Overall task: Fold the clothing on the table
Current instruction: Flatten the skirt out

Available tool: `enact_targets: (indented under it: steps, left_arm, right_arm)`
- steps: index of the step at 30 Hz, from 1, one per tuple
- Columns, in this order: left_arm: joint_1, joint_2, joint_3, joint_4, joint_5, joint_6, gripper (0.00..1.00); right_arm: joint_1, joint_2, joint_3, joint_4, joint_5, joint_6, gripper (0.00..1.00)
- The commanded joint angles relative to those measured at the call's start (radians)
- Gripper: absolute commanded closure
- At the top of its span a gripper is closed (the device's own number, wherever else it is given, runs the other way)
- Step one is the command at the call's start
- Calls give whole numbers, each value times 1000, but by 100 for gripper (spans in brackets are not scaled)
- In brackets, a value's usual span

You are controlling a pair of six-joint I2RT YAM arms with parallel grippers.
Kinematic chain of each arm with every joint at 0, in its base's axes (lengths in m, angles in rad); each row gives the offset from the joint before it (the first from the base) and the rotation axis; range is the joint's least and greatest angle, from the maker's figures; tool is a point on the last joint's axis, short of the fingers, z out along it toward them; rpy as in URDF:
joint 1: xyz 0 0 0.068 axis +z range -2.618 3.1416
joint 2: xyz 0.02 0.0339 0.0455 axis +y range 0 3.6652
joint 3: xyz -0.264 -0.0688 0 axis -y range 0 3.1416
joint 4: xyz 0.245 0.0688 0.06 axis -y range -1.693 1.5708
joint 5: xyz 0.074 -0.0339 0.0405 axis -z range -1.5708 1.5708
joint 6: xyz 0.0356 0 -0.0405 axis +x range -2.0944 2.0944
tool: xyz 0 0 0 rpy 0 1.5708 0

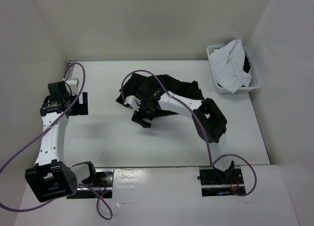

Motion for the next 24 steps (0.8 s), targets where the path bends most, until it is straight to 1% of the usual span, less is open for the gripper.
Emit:
enact_targets:
  steps: [1, 5, 11, 13, 16, 17, 18, 20, 21, 23, 24]
  left_arm:
    - [6, -30, -10, 22, -4, 10, 0]
    - [6, -39, -10, 22, -4, 10, 0]
    - [25, -50, -19, 22, 5, 10, 0]
    - [25, -50, -19, 31, 14, 10, 0]
    - [34, -59, -29, 32, 14, 10, 0]
    - [34, -59, -29, 32, 14, 10, 0]
    - [34, -59, -29, 32, 14, 10, 0]
    - [34, -59, -29, 32, 14, 10, 0]
    - [34, -59, -29, 32, 14, 10, 0]
    - [34, -59, -29, 32, 14, 10, 0]
    - [34, -59, -29, 32, 14, 10, 0]
  right_arm:
    - [-1, 16, 0, 125, 70, 25, 1]
    - [-10, 37, 11, 193, 107, 37, 1]
    - [-10, 94, 48, 214, 136, 37, 1]
    - [-10, 105, 58, 214, 136, 37, 5]
    - [-10, 141, 68, 214, 136, 28, 29]
    - [-10, 151, 78, 204, 125, 28, 38]
    - [-19, 164, 94, 195, 113, 28, 61]
    - [-19, 165, 120, 172, 113, 28, 90]
    - [-19, 165, 120, 161, 113, 28, 100]
    - [-30, 148, 161, 109, 76, 28, 100]
    - [-56, 116, 176, 90, 61, 28, 100]
